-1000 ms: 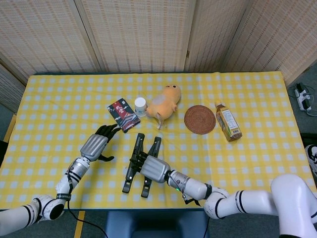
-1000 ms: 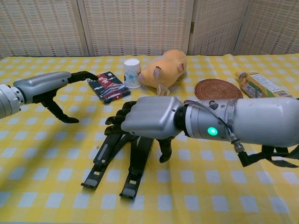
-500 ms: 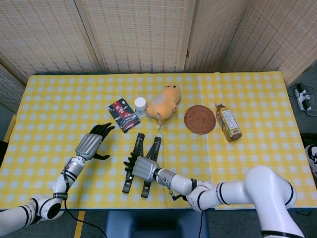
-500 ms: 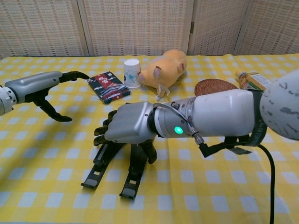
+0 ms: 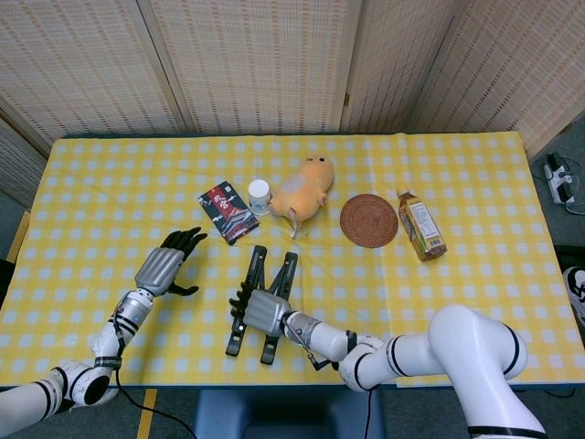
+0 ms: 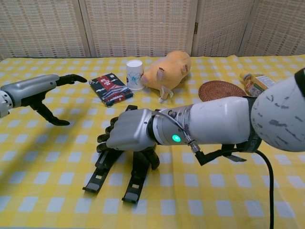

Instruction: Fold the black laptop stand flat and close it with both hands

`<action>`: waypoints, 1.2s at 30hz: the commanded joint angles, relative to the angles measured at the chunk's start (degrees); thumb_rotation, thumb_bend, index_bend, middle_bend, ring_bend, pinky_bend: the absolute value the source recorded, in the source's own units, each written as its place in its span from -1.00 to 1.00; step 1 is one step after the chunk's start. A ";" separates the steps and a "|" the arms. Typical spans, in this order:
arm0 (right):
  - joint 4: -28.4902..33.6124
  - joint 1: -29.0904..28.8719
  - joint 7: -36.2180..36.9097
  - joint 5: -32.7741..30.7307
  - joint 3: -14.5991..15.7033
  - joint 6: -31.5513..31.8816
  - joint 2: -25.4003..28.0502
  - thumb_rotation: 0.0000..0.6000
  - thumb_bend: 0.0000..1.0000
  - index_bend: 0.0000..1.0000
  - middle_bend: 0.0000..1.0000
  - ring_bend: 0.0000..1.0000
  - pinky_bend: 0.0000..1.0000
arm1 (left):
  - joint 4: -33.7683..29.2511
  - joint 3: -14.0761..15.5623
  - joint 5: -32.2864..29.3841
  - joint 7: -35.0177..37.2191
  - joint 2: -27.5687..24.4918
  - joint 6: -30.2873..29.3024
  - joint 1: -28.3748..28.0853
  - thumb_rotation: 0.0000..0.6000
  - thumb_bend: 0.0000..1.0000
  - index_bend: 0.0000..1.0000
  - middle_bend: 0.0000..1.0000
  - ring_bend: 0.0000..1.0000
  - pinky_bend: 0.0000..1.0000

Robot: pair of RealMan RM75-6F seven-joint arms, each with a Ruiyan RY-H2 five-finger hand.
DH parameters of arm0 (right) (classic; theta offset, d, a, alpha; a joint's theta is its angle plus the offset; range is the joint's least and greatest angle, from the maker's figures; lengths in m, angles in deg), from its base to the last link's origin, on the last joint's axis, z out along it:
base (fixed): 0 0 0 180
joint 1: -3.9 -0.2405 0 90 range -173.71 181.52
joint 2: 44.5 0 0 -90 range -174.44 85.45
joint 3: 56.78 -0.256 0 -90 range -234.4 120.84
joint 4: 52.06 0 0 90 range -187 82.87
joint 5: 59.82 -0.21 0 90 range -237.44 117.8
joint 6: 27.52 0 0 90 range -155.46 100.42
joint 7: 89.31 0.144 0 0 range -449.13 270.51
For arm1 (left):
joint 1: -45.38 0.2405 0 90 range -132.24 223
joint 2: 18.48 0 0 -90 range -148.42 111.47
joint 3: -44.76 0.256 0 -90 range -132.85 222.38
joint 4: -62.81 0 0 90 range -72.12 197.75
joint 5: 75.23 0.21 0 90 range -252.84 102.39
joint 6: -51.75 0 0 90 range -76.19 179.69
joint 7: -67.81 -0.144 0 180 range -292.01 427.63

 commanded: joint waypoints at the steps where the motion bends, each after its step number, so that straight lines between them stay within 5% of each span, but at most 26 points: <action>1: -0.25 -0.39 0.43 -0.08 0.44 0.41 -0.25 1.00 -0.72 -1.00 -0.87 -1.00 -1.00 | 0.06 0.00 0.04 0.10 0.03 -0.06 0.08 1.00 -0.58 -0.88 -1.00 -1.00 -1.00; 7: -0.31 -0.76 2.39 0.46 0.93 1.13 -0.13 1.00 -0.72 -0.98 -0.66 -0.91 -1.00 | 0.20 0.08 0.23 0.19 0.11 -0.03 0.18 1.00 -0.58 -0.88 -1.00 -1.00 -1.00; 18: -0.60 -0.78 5.59 2.60 1.50 2.20 -0.13 1.00 -0.72 -0.65 -0.40 -0.73 -1.00 | 0.13 0.00 0.20 -0.29 0.34 0.03 0.24 1.00 -0.58 -0.89 -1.00 -1.00 -1.00; 36: 0.21 2.95 14.33 15.48 0.82 5.70 2.52 1.00 -0.72 -0.19 -0.02 -0.37 -0.93 | -1.13 -0.31 0.03 -1.89 -0.04 -0.06 0.18 1.00 -0.58 -0.89 -1.00 -1.00 -1.00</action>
